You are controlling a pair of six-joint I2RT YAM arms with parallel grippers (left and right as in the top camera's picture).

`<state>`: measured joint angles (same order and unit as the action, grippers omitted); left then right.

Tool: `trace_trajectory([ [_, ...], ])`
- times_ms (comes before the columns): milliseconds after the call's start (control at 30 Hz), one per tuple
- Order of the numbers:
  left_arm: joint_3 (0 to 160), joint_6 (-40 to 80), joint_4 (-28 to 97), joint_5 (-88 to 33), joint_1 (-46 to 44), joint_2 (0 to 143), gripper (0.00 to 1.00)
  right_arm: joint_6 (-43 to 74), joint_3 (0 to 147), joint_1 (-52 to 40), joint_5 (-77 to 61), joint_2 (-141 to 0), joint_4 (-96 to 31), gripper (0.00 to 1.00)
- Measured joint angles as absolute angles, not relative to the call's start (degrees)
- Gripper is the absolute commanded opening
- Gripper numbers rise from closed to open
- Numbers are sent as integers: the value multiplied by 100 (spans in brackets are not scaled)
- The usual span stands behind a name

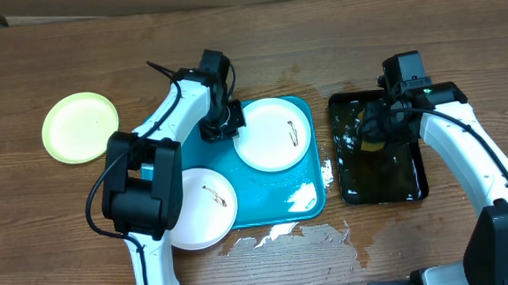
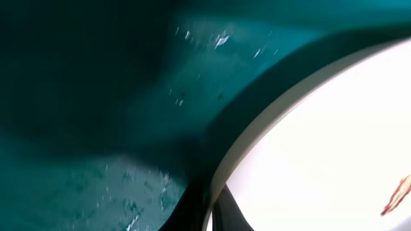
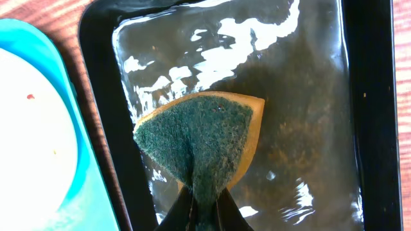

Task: Clean dirty plates on tray and stack at the side
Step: 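Grasp the green-and-yellow sponge with the right gripper and lift it, then move the held sponge over the white plate held by the left gripper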

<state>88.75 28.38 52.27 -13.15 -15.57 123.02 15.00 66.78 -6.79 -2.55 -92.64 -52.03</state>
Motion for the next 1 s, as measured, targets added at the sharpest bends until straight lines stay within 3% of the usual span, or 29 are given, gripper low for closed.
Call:
trace_trajectory([
  [200,8873,3363,5568,-1446,-1577,12302,6,2025,6678,-679,19,-9264,-5347,4],
  [333,8864,3509,5588,-1420,-1577,12313,37,2143,6678,-679,-73,-9264,-5365,4],
  [400,8866,3424,5572,-1437,-1575,12320,40,2174,6678,-679,-108,-9264,-5347,4],
  [800,8864,2976,5592,-1391,-1577,12320,35,2169,6678,-679,-143,-9264,-5465,4],
  [933,8864,2803,5544,-1286,-1575,12320,4,2049,6678,-674,-648,-9264,-5352,4],
  [1000,8864,2696,5505,-1282,-1575,12320,4,1966,6678,-674,-1192,-9264,-5140,4],
])
